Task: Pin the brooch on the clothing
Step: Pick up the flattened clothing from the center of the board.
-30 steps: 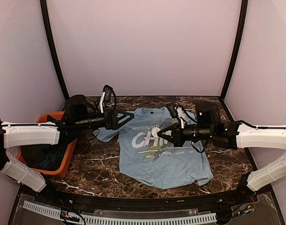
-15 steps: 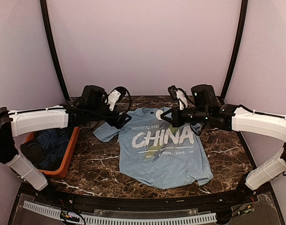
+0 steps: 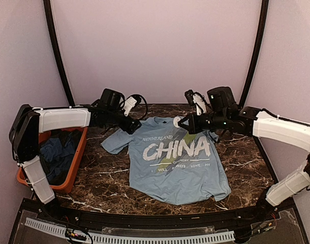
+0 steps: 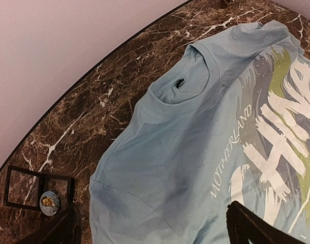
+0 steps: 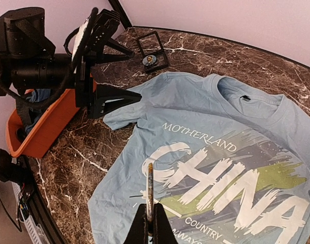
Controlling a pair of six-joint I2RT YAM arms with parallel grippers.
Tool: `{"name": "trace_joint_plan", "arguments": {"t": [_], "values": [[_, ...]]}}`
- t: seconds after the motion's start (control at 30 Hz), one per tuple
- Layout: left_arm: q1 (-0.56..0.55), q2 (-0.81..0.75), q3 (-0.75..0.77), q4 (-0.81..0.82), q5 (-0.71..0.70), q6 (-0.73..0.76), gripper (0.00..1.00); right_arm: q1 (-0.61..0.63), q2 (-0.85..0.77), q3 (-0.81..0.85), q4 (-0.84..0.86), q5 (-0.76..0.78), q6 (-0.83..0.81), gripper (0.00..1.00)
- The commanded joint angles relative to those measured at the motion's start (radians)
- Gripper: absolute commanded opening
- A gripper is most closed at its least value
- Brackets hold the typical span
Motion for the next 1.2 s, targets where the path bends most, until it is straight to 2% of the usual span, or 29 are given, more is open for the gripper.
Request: {"name": "trace_joint_plan", "arguments": {"t": [0.0,0.3,0.43,0.57,0.73,0.93,1.17], "values": [[0.044,0.004,-0.001,-0.029,0.095,0.02,0.99,-0.007,0.01,0.051,-0.054,0.017,0.033,0.0],[0.101,0.086,0.01,-0.057,0.249,0.072,0.99,-0.01,0.018,0.072,-0.089,0.103,0.221,0.0],[0.124,0.128,0.074,-0.116,0.319,0.108,0.99,-0.011,0.067,0.147,-0.153,0.13,0.27,0.0],[0.128,0.171,0.145,-0.199,0.343,0.155,0.99,-0.01,0.108,0.207,-0.213,0.122,0.279,0.0],[0.131,0.185,0.145,-0.19,0.375,0.153,0.99,-0.01,0.099,0.187,-0.194,0.12,0.288,0.0],[0.131,0.22,0.16,-0.215,0.422,0.156,0.94,-0.01,0.111,0.186,-0.19,0.108,0.287,0.0],[0.129,0.257,0.159,-0.214,0.391,0.146,0.91,-0.01,0.12,0.195,-0.19,0.092,0.278,0.0]]}}
